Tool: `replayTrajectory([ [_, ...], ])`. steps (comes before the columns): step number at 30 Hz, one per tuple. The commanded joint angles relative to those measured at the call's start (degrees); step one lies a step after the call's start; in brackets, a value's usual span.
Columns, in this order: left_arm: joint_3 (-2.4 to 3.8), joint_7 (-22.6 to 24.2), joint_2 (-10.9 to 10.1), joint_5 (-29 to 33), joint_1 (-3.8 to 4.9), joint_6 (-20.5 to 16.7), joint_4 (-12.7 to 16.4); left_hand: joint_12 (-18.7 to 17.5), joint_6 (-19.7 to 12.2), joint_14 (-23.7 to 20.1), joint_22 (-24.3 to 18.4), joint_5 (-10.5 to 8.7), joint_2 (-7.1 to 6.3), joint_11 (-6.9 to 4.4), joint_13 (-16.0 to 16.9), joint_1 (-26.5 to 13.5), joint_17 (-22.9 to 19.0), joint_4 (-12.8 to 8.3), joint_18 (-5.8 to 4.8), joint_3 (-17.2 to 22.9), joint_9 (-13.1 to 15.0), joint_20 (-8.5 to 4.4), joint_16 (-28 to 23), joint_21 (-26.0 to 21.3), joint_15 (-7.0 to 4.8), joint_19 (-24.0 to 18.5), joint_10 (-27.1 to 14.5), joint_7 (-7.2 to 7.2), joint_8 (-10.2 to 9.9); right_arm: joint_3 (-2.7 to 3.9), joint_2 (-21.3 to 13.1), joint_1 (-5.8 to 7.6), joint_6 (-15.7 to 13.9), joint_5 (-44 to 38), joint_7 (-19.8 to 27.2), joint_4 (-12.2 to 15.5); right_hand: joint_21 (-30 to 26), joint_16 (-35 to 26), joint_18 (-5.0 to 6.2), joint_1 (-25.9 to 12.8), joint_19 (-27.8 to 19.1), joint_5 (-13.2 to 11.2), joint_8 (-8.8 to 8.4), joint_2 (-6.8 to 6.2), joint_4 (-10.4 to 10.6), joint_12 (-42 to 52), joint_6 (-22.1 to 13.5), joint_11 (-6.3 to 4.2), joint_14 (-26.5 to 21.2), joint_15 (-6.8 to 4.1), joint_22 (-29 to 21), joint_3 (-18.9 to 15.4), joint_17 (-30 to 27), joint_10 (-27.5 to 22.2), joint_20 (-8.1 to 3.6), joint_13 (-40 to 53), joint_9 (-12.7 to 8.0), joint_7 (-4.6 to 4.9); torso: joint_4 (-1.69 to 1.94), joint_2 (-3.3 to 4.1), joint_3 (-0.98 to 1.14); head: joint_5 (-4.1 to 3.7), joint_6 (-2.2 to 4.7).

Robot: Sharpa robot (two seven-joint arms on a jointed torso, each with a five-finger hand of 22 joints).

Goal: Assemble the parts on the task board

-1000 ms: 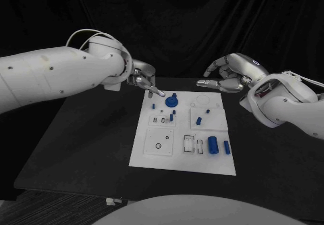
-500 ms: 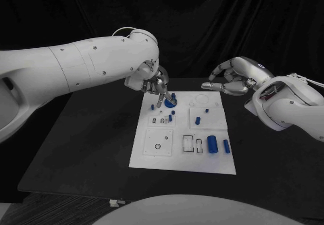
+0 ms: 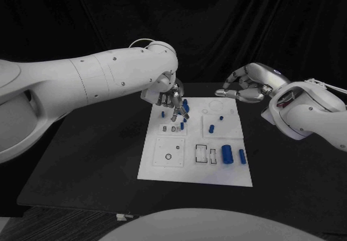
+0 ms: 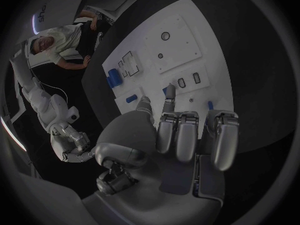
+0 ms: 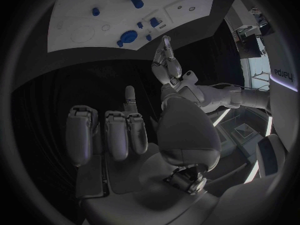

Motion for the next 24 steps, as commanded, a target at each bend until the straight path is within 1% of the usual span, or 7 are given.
replayTrajectory([
  [1, 0.05, -1.3, 0.1, 1.0, -0.57, -2.7, -0.2, 1.2, 1.2, 6.1, 15.2, 0.53, 0.39, -0.59, 15.0, 1.0, 15.3, -0.4, -0.06, 1.8, 1.3, -0.9, 0.8, 0.9, -0.81, 6.1, 6.9, -0.11, -0.5, 0.04, 0.1, -0.23, 0.7, 0.4, -1.1, -0.1, 0.0, 0.8, 0.44, 0.3, 2.8, 0.8, 1.21, 1.24, 0.2, 1.0, -0.6, 0.77, 6.1, 0.15, 13.6, 1.6, 15.3, 5.7, 0.18, 15.3, 0.9, -0.09, -0.03, 0.09, -0.03, 0.02, 0.02],
  [4, 0.05, -1.2, 0.2, 1.0, -1.02, -3.4, -0.5, 1.2, 0.9, 6.1, 15.0, 0.15, 0.31, -0.57, 15.0, 0.7, 15.3, -0.3, -0.03, 2.0, 1.5, -0.95, 0.8, 0.8, -0.84, 6.0, 6.9, -0.07, -0.7, 0.04, 0.1, -0.37, 0.7, 0.4, -1.1, -0.1, 0.0, 0.7, 0.43, 0.5, 2.8, 0.7, 1.25, 1.07, 0.3, 1.0, -0.6, 0.78, 6.1, 0.16, 13.6, 1.5, 15.2, 5.7, 0.18, 15.3, 0.9, -0.09, -0.13, 0.1, -0.05, 0.11, 0.02],
  [7, 0.05, -1.0, 0.4, 1.0, -1.52, -4.3, -0.9, 1.2, 0.7, 6.1, 14.9, -0.15, 0.29, -0.54, 15.0, 0.4, 15.3, -0.2, 0.01, 2.2, 1.7, -0.98, 0.8, 0.8, -0.84, 5.9, 6.9, -0.01, -0.9, 0.04, 0.1, -0.56, 0.8, 0.4, -1.1, -0.3, 0.0, 0.7, 0.43, 0.5, 2.8, 0.7, 1.25, 1.07, 0.3, 1.0, -0.6, 0.78, 6.1, 0.16, 13.6, 1.5, 15.2, 5.7, 0.18, 15.3, 0.9, -0.09, -0.28, 0.06, -0.12, 0.22, 0.02],
  [10, 0.05, -1.0, 0.7, 0.8, -1.92, -5.1, -1.3, 1.2, 0.7, 6.1, 14.8, -0.1, 0.34, -0.54, 15.0, 0.4, 15.3, -0.2, 0.05, 2.4, 1.7, -0.99, 0.8, 0.7, -0.84, 5.8, 6.9, -0.02, -1.0, 0.04, 0.1, -0.66, 0.9, 0.4, -1.1, -0.3, 0.0, 0.7, 0.43, 0.5, 2.8, 0.7, 1.25, 1.07, 0.3, 1.0, -0.6, 0.78, 6.1, 0.16, 13.6, 1.5, 15.2, 5.7, 0.18, 15.3, 0.9, -0.09, -0.31, -0.02, -0.09, 0.26, 0.02],
  [16, 0.05, -0.6, 1.3, -1.2, -2.84, -6.5, -2.0, 1.2, 0.7, 6.1, 14.8, 0.29, 0.59, -0.56, 15.0, 0.4, 15.3, -0.3, 0.05, 3.0, 2.0, -1.0, 0.8, 0.7, -0.85, 5.8, 6.9, -0.08, -1.1, 0.04, 0.1, -0.77, 1.0, 0.4, -1.1, -0.5, -0.1, 0.7, 0.46, 0.5, 2.8, 0.6, 1.27, 1.03, 0.3, 1.0, -0.6, 0.78, 6.0, 0.16, 13.6, 1.5, 15.1, 5.7, 0.19, 15.3, 0.9, -0.09, -0.18, -0.06, 0.0, 0.0, 0.02],
  [20, 0.05, -0.3, 1.5, -1.8, -3.3, -7.4, -2.4, 1.2, 0.7, 6.1, 14.2, 0.98, 0.53, -0.65, 15.0, 0.6, 15.3, -0.8, 0.19, 3.9, 2.5, -1.07, 0.8, 0.5, -0.94, 5.3, 6.9, -0.16, -1.2, 0.04, 0.1, -0.79, 1.2, 0.4, -1.2, -0.6, -0.1, 0.7, 0.46, 0.5, 2.8, 0.6, 1.27, 1.03, 0.3, 1.0, -0.6, 0.78, 6.0, 0.16, 13.6, 1.5, 15.1, 5.7, 0.19, 15.3, 0.9, -0.09, -0.12, -0.11, -0.06, -0.31, 0.02],
  [24, 0.05, -0.2, 2.0, -2.2, -3.72, -8.3, -2.8, 1.2, 0.7, 6.1, 14.2, 1.21, 0.49, -0.68, 15.0, 0.7, 15.3, -1.0, 0.21, 4.3, 2.6, -1.1, 0.8, 0.4, -0.97, 5.3, 6.9, -0.16, -1.4, 0.04, 0.2, -0.83, 1.2, 0.4, -1.2, -0.7, -0.1, 0.7, 0.46, 0.5, 2.8, 0.6, 1.27, 1.03, 0.3, 1.0, -0.6, 0.78, 6.0, 0.16, 13.6, 1.5, 15.1, 5.7, 0.19, 15.3, 0.9, -0.09, -0.13, -0.14, -0.11, -0.38, 0.02],
])
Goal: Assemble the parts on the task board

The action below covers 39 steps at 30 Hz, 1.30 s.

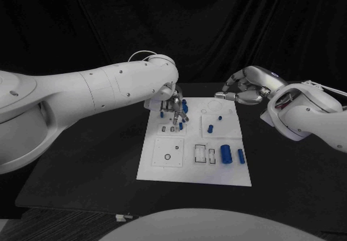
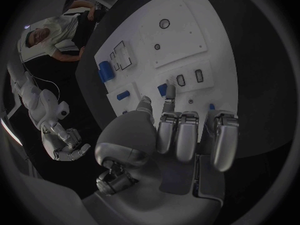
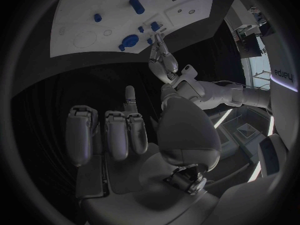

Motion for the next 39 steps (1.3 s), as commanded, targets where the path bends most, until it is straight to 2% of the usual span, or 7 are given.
replayTrajectory([
  [1, 0.05, 0.8, 0.5, -1.2, -0.39, -2.3, -0.3, 1.2, 0.6, 6.1, 14.2, 1.21, 0.48, -0.68, 15.0, 0.7, 15.3, -0.1, 0.21, 3.4, 1.4, -0.51, 0.8, 0.4, -0.96, 4.7, 6.9, -0.15, -0.7, 0.05, 0.0, -0.18, 0.3, 0.0, -1.0, -0.1, -0.1, 0.7, 0.46, 0.5, 2.8, 0.6, 0.89, 1.03, 0.3, 1.0, -0.6, 0.78, 6.0, 0.16, 13.6, 1.5, 15.1, 5.7, 0.19, 15.3, 0.8, -0.09, 0.05, -0.07, -0.06, -0.08, -0.01],
  [10, 0.05, 0.5, 1.0, -1.5, -1.03, -2.5, -1.3, 1.2, 1.6, 6.1, 14.2, 1.64, 0.24, -0.92, 15.0, 0.9, 15.3, -0.7, 0.21, 4.8, 2.3, -0.68, 0.8, 0.4, -1.16, 4.7, 6.9, -0.49, -0.4, 0.05, -0.1, -0.35, 0.3, 0.0, -1.0, -0.1, -0.3, 0.6, 0.52, 0.6, 2.6, 0.6, 0.93, 1.01, 0.3, 1.0, -0.6, 0.8, 6.0, 0.17, 13.5, 1.5, 15.0, 5.7, 0.19, 15.3, 0.8, -0.09, 0.05, -0.11, -0.01, -0.23, -0.01],
  [18, 0.05, 0.7, 1.4, -1.6, -1.28, -2.0, -2.0, 1.2, 1.6, 6.1, 13.8, 1.84, -0.01, -1.08, 15.0, 0.9, 15.3, -1.1, 0.31, 5.5, 2.8, -0.8, 0.8, 0.3, -1.3, 4.4, 6.9, -0.61, -0.4, 0.05, 0.0, -0.58, 0.5, 0.0, -1.0, -0.4, -0.3, 0.6, 0.52, 0.6, 2.6, 0.6, 0.93, 1.01, 0.3, 1.0, -0.6, 0.8, 6.0, 0.17, 13.5, 1.5, 15.0, 5.7, 0.19, 15.3, 0.8, -0.09, -0.02, -0.14, -0.11, -0.26, -0.01],
  [30, 0.06, 0.7, 2.2, -1.6, -2.15, -0.9, -2.8, 1.2, 2.5, 6.1, 13.4, 1.75, -0.64, -1.46, 15.0, 0.6, 15.3, -1.5, 0.42, 6.8, 4.4, -1.11, 0.8, 0.0, -1.63, 4.1, 6.9, -1.05, 0.3, 0.05, 0.3, -0.7, 1.0, 0.0, -1.2, -0.6, -0.5, 0.5, 0.58, 0.7, 2.5, 0.6, 0.97, 0.99, 0.3, 1.0, -0.6, 0.83, 6.0, 0.18, 13.4, 1.5, 14.7, 5.7, 0.2, 15.3, 0.9, -0.09, 0.03, -0.19, -0.12, -0.49, -0.01],
  [33, 0.06, 0.7, 2.3, -1.6, -2.32, -0.8, -2.9, 1.2, 2.4, 6.1, 13.2, 1.15, -0.85, -1.51, 15.0, 0.2, 15.3, -1.4, 0.48, 7.0, 4.9, -1.2, 0.8, -0.1, -1.71, 3.9, 6.9, -1.06, 0.3, 0.05, 0.2, -0.71, 1.1, 0.0, -1.2, -0.6, -0.5, 0.5, 0.58, 0.7, 2.5, 0.6, 0.97, 0.99, 0.3, 1.0, -0.6, 0.83, 6.0, 0.18, 13.4, 1.5, 14.7, 5.7, 0.2, 15.3, 0.9, -0.09, 0.02, -0.22, -0.11, -0.59, -0.01],
  [36, 0.06, 0.8, 2.4, -1.6, -2.5, -0.5, -3.1, 1.2, 2.4, 6.1, 13.2, -1.13, -1.43, -1.56, 15.0, -1.1, 15.3, -0.8, 0.48, 7.2, 6.0, -1.3, 0.8, -0.1, -1.78, 3.9, 6.9, -1.06, 0.5, 0.05, 0.3, -0.73, 1.2, 0.0, -1.3, -0.6, -0.5, 0.5, 0.58, 0.7, 2.5, 0.6, 0.97, 0.99, 0.3, 1.0, -0.6, 0.83, 6.0, 0.18, 13.4, 1.5, 14.7, 5.7, 0.2, 15.3, 0.9, -0.09, 0.04, -0.24, -0.09, -0.69, -0.01],
  [39, 0.06, 0.8, 2.5, -1.6, -2.65, -0.3, -3.2, 1.2, 2.4, 6.1, 13.2, -1.7, -1.7, -1.55, 15.0, -1.6, 15.3, -0.7, 0.49, 7.2, 6.4, -1.33, 0.8, -0.1, -1.79, 3.9, 6.9, -1.07, 0.5, 0.05, 0.3, -0.76, 1.3, 0.0, -1.3, -0.7, -0.7, 0.4, 0.62, 0.8, 2.5, 0.6, 0.99, 0.99, 0.3, 1.0, -0.6, 0.83, 5.9, 0.19, 13.4, 1.5, 14.6, 5.7, 0.21, 15.3, 0.9, -0.08, 0.04, -0.24, -0.11, -0.69, -0.01],
])
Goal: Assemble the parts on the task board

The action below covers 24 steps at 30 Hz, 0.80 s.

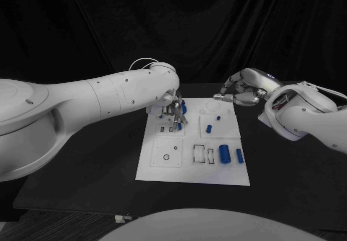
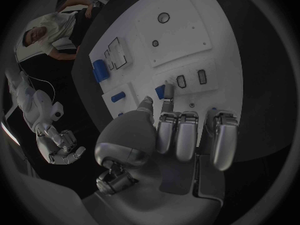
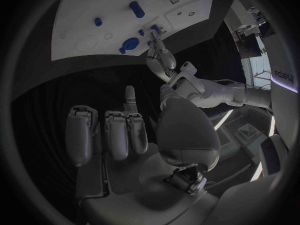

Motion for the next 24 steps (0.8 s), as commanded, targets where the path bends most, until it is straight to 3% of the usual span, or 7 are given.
replayTrajectory([
  [1, 0.05, 0.7, 0.2, -0.1, -0.23, 1.1, -0.2, 1.2, 0.8, 6.5, 13.2, -0.65, -0.52, -0.93, 15.0, -0.4, 15.3, -0.5, 0.48, 2.5, 1.2, -0.71, 0.8, -0.1, -1.27, 4.5, 6.7, 0.04, 0.5, 0.05, 0.0, -0.17, 0.4, -0.1, -1.1, -0.1, -0.6, 0.4, 0.62, 0.2, 2.5, 0.6, 0.82, 0.41, 0.3, 1.0, -0.6, 0.83, 5.9, 0.19, 13.4, 1.5, 14.6, 5.7, 0.21, 15.3, 0.8, -0.08, 0.01, 0.0, -0.02, 0.0, -0.01],
  [24, 0.05, 1.2, 0.5, -0.1, -0.84, 1.4, -1.1, 1.2, 0.9, 6.5, 12.7, -0.3, -0.74, -1.07, 15.0, -0.1, 15.3, -1.1, 0.62, 3.5, 2.4, -0.8, 0.8, -0.4, -1.38, 4.1, 6.7, -0.15, 0.8, 0.05, 0.0, -0.3, 1.1, -0.1, -1.3, 0.0, -0.9, 0.3, 0.69, 0.3, 2.4, 0.5, 0.87, 0.43, 0.3, 1.0, -0.6, 0.86, 5.9, 0.2, 13.3, 1.5, 14.4, 5.7, 0.22, 15.3, 0.9, -0.07, 0.03, -0.04, 0.03, -0.28, -0.01],
])
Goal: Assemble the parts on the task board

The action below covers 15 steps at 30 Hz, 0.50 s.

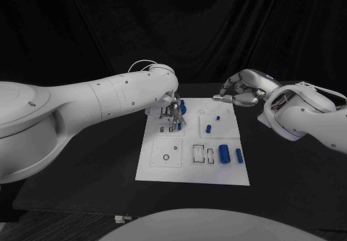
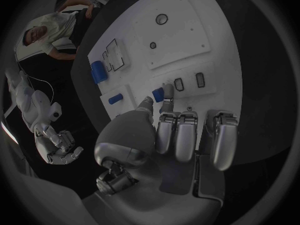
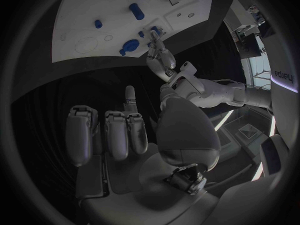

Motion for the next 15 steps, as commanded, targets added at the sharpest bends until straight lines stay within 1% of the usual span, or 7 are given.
replayTrajectory([
  [1, 0.05, 1.1, 0.3, 0.0, -0.2, 1.0, -0.1, 1.2, 0.8, 6.0, 12.7, -0.2, -0.78, -1.0, 15.0, -0.1, 15.3, -0.6, 0.62, 1.8, 1.4, -0.8, 0.8, -0.4, -0.8, 4.1, 6.6, -0.15, 0.8, 0.04, 0.0, -0.16, 0.5, -0.1, -1.2, 0.2, -0.9, 0.3, 0.69, 0.3, 2.4, 0.5, 0.77, 0.43, 0.3, 1.0, -0.6, 0.85, 5.9, 0.2, 13.3, 1.5, 14.4, 5.7, 0.22, 15.3, 0.8, -0.07, 0.0, 0.01, 0.02, -0.06, -0.01],
  [4, 0.05, 1.2, 0.4, 0.0, -0.29, 1.1, -0.3, 1.2, 0.7, 6.0, 12.6, 0.34, -0.89, -1.06, 15.0, 0.1, 15.3, -0.9, 0.65, 2.3, 1.9, -0.86, 0.8, -0.4, -0.85, 4.0, 6.6, -0.21, 0.8, 0.04, -0.1, -0.16, 0.5, -0.1, -1.2, 0.2, -1.0, 0.2, 0.72, 0.3, 2.3, 0.5, 0.8, 0.44, 0.3, 1.0, -0.6, 0.86, 5.9, 0.21, 13.3, 1.5, 14.3, 5.7, 0.23, 15.3, 0.9, -0.07, 0.0, 0.01, 0.02, -0.05, -0.01],
  [9, 0.05, 1.1, 0.6, 0.0, -0.47, 0.8, -0.6, 1.2, 0.7, 6.0, 12.6, 0.83, -0.96, -1.11, 15.0, 0.1, 15.3, -1.1, 0.65, 2.7, 2.3, -0.9, 0.8, -0.5, -0.9, 4.0, 6.6, -0.26, 0.8, 0.04, -0.1, -0.17, 0.5, -0.1, -1.2, 0.2, -1.0, 0.2, 0.73, 0.3, 2.3, 0.5, 0.83, 0.46, 0.3, 1.0, -0.6, 0.88, 5.8, 0.22, 13.2, 1.5, 14.2, 5.7, 0.23, 15.3, 0.9, -0.07, 0.01, 0.0, 0.03, -0.31, -0.01],
  [14, 0.05, 1.2, 0.7, 0.0, -0.68, 0.5, -0.9, 1.2, 0.5, 6.0, 12.5, 2.19, -1.19, -1.2, 15.0, 0.2, 15.3, -1.6, 0.67, 3.7, 3.1, -1.0, 0.8, -0.5, -0.99, 3.9, 6.6, -0.35, 0.8, 0.04, -0.2, -0.17, 0.6, 0.0, -1.3, 0.1, -1.0, 0.1, 0.73, 0.3, 2.3, 0.5, 0.85, 0.47, 0.3, 1.0, -0.5, 0.88, 5.8, 0.22, 13.2, 1.5, 14.1, 5.7, 0.24, 15.3, 0.9, -0.07, -0.02, 0.0, 0.02, -0.41, -0.01],
  [15, 0.05, 1.3, 0.8, 0.0, -0.7, 0.5, -0.9, 1.2, 0.5, 6.0, 12.5, 2.19, -1.19, -1.2, 15.0, 0.2, 15.3, -1.6, 0.67, 3.7, 3.1, -1.0, 0.8, -0.5, -0.99, 3.9, 6.6, -0.35, 0.8, 0.04, -0.2, -0.17, 0.6, 0.0, -1.3, 0.1, -1.0, 0.1, 0.73, 0.3, 2.3, 0.5, 0.85, 0.47, 0.3, 1.0, -0.5, 0.88, 5.8, 0.22, 13.2, 1.5, 14.1, 5.7, 0.24, 15.3, 0.9, -0.07, -0.03, -0.01, 0.03, -0.37, -0.01],
])
